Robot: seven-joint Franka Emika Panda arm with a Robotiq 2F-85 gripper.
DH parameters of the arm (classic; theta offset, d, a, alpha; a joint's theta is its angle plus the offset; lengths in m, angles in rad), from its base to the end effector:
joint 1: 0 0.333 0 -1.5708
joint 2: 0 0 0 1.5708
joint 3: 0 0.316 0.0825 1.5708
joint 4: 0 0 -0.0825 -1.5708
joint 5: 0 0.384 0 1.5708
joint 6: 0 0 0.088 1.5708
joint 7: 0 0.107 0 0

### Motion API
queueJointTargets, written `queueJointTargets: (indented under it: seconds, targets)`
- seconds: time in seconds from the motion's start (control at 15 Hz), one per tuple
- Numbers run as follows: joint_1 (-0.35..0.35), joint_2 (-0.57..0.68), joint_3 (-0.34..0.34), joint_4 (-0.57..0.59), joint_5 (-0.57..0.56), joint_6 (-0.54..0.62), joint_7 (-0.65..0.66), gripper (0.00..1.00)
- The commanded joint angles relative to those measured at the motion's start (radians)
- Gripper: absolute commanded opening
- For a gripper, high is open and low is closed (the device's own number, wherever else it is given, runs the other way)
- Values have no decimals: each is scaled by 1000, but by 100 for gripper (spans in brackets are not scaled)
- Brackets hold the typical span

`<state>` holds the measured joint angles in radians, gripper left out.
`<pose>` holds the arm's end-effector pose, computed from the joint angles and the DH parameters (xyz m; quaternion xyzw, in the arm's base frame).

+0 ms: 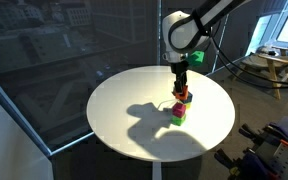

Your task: Move the orange block to the block on the left

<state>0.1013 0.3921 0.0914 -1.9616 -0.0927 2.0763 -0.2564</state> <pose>0.5733 0.1057 0.2550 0.9592 0.2465 -0.1375 0.0150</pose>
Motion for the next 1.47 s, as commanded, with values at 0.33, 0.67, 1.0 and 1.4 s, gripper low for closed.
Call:
queueJointTargets:
  seconds: [0.33,0.67,1.0,1.4]
  targets:
    - [10,-20,9,-27,-4,22,77,21]
    - [27,-26,7,-48,-12,46,147,21]
    - [42,-32,12,-81,-4,103,190,21]
    - [46,-64,5,-158,-9,248,235,21]
